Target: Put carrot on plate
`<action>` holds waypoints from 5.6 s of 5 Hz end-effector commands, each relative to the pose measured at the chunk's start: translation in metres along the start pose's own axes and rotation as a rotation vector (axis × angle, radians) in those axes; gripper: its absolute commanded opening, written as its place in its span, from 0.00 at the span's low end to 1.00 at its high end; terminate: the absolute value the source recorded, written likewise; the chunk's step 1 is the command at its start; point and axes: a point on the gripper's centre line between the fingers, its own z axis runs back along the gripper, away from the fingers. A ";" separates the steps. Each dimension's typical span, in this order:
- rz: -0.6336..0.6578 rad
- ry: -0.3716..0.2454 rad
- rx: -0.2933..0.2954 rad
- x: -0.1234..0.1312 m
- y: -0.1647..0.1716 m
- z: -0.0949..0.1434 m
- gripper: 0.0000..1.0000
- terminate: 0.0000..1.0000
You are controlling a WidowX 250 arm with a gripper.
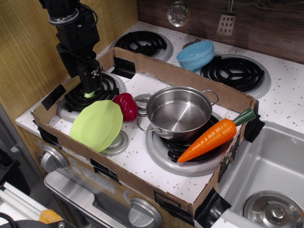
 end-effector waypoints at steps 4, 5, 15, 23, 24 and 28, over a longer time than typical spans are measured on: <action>0.049 -0.042 0.031 0.026 -0.033 0.083 1.00 0.00; 0.091 -0.032 0.001 0.040 -0.071 0.075 1.00 0.00; 0.017 -0.221 -0.264 0.134 -0.205 0.000 1.00 0.00; 0.479 -0.033 -0.228 0.111 -0.187 0.061 0.00 0.00; 0.456 -0.098 -0.027 0.100 -0.145 0.057 0.00 0.00; 1.002 -0.041 0.080 0.028 -0.026 0.034 0.00 0.00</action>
